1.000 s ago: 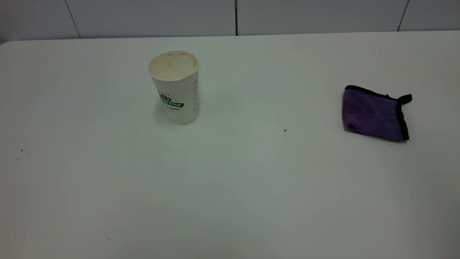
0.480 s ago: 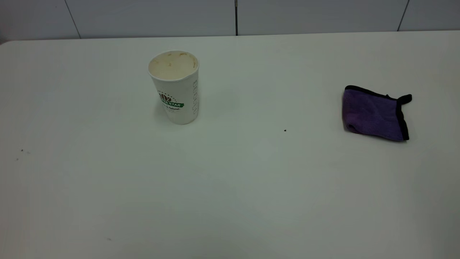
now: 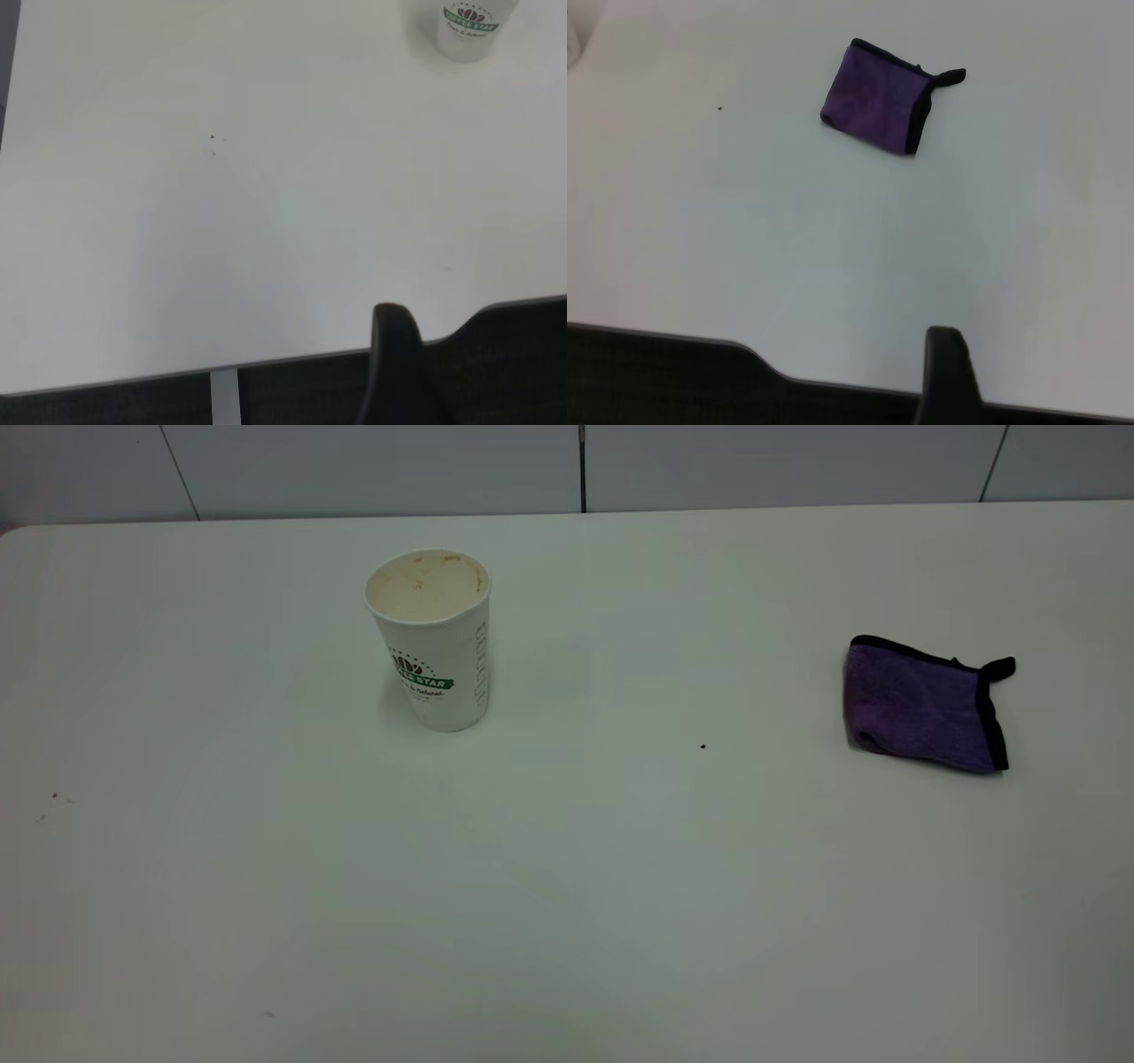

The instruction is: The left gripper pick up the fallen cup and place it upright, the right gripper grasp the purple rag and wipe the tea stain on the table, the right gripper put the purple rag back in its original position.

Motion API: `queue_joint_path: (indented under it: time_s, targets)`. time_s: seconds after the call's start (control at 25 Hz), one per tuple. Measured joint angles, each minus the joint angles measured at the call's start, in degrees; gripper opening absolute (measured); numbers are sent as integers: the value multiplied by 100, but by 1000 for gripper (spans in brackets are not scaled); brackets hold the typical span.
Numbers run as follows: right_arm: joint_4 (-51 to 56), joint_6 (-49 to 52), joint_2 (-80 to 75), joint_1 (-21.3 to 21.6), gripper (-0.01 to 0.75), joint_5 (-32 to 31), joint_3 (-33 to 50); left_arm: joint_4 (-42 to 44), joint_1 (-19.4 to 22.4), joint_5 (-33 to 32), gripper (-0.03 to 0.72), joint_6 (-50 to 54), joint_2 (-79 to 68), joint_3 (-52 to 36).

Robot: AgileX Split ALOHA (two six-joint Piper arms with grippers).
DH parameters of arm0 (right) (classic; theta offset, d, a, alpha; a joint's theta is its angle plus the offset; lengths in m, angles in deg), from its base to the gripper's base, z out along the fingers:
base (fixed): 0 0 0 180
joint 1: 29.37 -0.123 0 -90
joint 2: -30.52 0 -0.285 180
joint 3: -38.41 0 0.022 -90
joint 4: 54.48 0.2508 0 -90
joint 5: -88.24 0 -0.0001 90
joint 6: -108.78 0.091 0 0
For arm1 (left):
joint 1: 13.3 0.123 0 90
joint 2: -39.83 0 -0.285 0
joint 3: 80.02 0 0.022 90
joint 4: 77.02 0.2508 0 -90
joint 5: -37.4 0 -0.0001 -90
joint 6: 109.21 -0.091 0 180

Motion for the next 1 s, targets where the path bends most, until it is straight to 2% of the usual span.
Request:
queue_joint_path:
  time_s: [0.32,1.0]
  targets:
    - [16,0,460,602,544,2,7,5,0,0,497,0,0,0]
    - [41,14,460,615,544,2,7,5,0,0,497,0,0,0]
